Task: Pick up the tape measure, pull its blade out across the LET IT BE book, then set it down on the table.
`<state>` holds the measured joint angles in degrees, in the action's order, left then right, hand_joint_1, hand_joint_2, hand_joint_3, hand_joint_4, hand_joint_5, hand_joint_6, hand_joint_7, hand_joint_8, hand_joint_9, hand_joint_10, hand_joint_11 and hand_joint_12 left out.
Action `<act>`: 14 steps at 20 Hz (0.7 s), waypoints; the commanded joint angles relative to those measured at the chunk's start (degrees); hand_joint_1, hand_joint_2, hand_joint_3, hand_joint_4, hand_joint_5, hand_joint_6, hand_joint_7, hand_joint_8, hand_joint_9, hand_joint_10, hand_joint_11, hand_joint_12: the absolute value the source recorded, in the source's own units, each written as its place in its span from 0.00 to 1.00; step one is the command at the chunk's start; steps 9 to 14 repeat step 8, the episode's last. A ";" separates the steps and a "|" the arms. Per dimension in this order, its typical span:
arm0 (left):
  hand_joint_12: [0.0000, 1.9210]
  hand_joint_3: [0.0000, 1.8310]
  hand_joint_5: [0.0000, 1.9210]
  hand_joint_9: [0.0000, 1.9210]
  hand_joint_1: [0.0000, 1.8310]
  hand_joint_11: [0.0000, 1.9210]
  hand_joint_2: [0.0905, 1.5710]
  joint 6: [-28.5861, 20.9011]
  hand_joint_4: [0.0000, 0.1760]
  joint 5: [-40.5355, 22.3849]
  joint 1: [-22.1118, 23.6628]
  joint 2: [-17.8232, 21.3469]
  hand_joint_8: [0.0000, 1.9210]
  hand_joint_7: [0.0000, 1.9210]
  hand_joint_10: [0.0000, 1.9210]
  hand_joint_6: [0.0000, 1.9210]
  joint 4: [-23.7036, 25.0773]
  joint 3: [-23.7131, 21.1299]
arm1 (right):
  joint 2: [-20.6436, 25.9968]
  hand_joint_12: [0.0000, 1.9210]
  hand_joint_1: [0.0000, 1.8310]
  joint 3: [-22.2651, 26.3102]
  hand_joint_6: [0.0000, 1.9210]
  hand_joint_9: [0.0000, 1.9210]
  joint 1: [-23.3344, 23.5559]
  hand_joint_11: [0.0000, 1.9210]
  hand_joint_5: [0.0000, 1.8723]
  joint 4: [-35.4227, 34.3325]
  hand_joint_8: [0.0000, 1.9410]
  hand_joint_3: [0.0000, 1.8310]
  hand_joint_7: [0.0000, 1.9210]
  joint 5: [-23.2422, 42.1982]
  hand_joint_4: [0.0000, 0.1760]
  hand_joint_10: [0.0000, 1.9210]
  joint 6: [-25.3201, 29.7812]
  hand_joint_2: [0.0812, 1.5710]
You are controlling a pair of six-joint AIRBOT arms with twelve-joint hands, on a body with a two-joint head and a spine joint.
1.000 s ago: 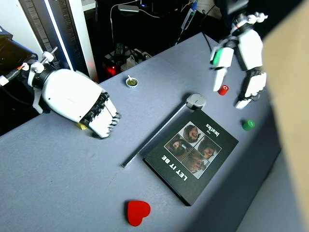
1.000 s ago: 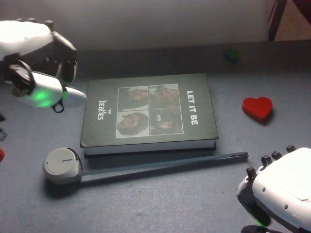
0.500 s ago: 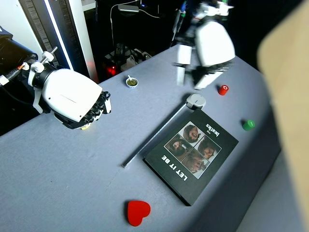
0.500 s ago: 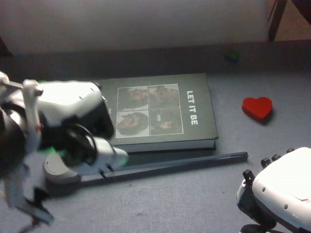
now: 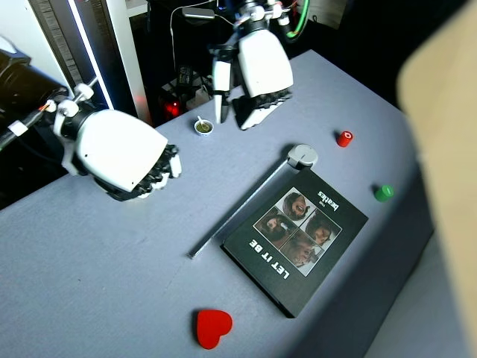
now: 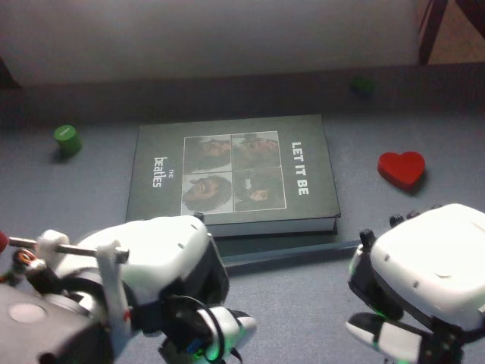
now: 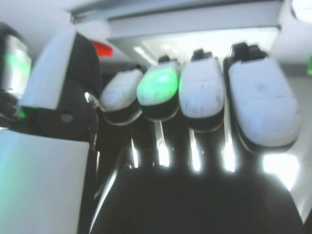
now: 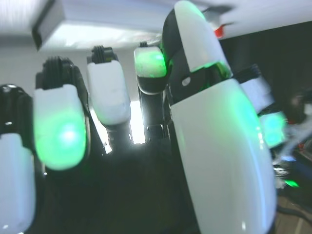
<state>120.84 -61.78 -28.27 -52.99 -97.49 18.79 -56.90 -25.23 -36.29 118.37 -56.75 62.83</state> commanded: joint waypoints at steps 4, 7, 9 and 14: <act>1.00 0.00 0.86 0.99 0.51 1.00 0.83 -1.71 0.99 -5.57 0.37 -2.87 1.00 0.92 1.00 1.00 5.97 0.01 | -5.05 1.00 0.54 -1.01 1.00 0.89 3.76 1.00 0.68 0.28 1.00 0.00 0.78 -8.98 1.00 1.00 -3.11 0.84; 1.00 0.00 0.91 1.00 0.52 1.00 0.82 -2.09 1.00 -5.57 0.32 -2.83 1.00 0.93 1.00 1.00 5.99 -0.08 | -7.96 1.00 0.55 -1.44 1.00 0.90 6.57 1.00 0.70 -3.18 1.00 0.00 0.79 -11.70 1.00 1.00 -6.02 0.82; 1.00 0.00 0.91 1.00 0.52 1.00 0.82 -2.11 1.00 -5.57 0.32 -2.80 1.00 0.93 1.00 1.00 6.21 -0.11 | -8.42 1.00 0.55 -1.49 1.00 0.90 6.98 1.00 0.70 -4.11 1.00 0.00 0.79 -11.80 1.00 1.00 -6.51 0.82; 1.00 0.00 0.91 1.00 0.52 1.00 0.82 -2.11 1.00 -5.57 0.32 -2.80 1.00 0.93 1.00 1.00 6.21 -0.11 | -8.42 1.00 0.55 -1.49 1.00 0.90 6.98 1.00 0.70 -4.11 1.00 0.00 0.79 -11.80 1.00 1.00 -6.51 0.82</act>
